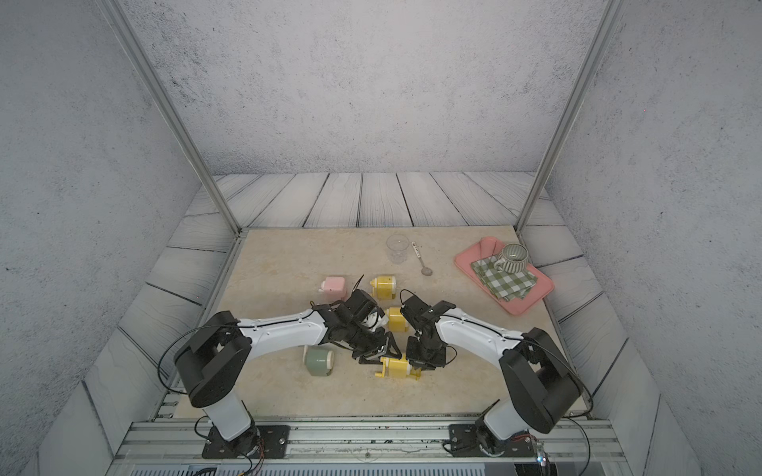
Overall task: Put the tray back into the pencil sharpener
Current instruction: Close the container of the pencil sharpener.
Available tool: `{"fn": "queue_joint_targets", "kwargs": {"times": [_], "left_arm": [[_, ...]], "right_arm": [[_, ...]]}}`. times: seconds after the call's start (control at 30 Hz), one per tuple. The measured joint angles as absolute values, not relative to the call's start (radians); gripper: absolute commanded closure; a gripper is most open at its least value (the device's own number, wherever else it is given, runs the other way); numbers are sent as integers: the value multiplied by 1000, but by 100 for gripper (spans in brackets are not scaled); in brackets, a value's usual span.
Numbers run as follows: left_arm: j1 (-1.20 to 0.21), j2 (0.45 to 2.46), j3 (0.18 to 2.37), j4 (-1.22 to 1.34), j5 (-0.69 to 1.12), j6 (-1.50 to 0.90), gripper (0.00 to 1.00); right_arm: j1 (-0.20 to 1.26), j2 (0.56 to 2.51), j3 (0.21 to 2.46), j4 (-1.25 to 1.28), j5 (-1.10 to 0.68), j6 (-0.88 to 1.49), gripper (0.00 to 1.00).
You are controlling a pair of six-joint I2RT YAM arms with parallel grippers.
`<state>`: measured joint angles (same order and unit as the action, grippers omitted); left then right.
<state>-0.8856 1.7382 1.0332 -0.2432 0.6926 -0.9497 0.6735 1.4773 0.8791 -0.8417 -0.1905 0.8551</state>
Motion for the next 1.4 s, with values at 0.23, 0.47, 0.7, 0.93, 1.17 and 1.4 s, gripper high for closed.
{"fn": "queue_joint_targets", "kwargs": {"times": [0.23, 0.47, 0.7, 0.93, 1.17, 1.4], "left_arm": [[-886, 1738, 1033, -243, 693, -950, 34], [-886, 1738, 1031, -243, 693, -949, 34], [-886, 1738, 1031, -243, 693, -949, 34], [-886, 1738, 1031, -243, 693, -949, 34], [-886, 1738, 1031, -243, 693, -949, 34], [-886, 1738, 1031, -243, 693, -949, 34]], "right_arm": [[673, 1439, 892, -906, -159, 857, 64], [656, 1338, 899, -995, -87, 873, 66], [606, 1329, 818, -960, -105, 908, 94], [606, 1396, 776, -861, -172, 929, 99], [606, 1435, 775, -773, -221, 928, 100], [606, 1436, 741, -681, -274, 928, 100]]}}
